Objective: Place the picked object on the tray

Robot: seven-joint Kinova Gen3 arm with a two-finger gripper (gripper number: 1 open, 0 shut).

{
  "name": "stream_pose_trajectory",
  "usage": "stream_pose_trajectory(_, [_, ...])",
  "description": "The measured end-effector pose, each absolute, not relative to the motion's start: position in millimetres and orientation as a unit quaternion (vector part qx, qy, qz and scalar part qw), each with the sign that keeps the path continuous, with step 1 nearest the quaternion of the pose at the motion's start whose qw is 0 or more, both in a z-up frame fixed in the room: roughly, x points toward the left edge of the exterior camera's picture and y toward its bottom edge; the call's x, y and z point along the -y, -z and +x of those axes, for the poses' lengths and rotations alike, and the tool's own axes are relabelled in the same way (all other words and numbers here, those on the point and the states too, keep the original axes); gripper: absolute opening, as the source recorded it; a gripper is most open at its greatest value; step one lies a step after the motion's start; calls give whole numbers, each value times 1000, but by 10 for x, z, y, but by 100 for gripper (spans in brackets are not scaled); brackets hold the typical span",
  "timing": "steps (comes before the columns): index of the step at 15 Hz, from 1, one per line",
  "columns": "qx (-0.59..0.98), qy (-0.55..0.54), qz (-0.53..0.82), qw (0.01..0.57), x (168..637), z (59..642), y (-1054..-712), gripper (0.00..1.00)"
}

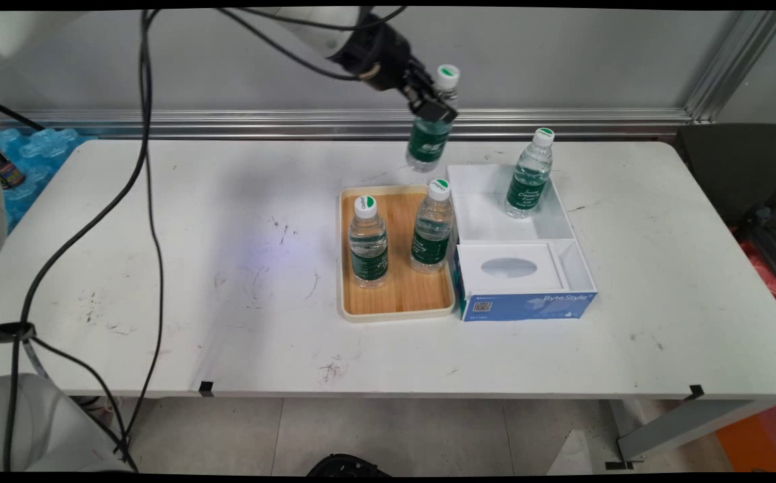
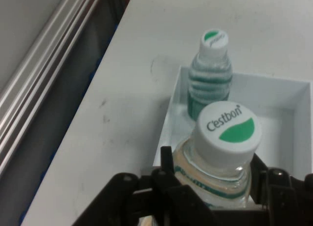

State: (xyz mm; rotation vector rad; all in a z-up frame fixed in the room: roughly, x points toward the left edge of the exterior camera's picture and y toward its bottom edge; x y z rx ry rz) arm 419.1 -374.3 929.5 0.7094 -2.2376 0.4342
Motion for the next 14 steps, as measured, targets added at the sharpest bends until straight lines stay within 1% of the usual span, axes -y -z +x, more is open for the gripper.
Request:
stream_pose_trajectory(7, [870,-157,292,365,3470,4553,-9060,0])
stream_pose_trajectory(14, [870,-148,292,370,3421,4719,-8772,0])
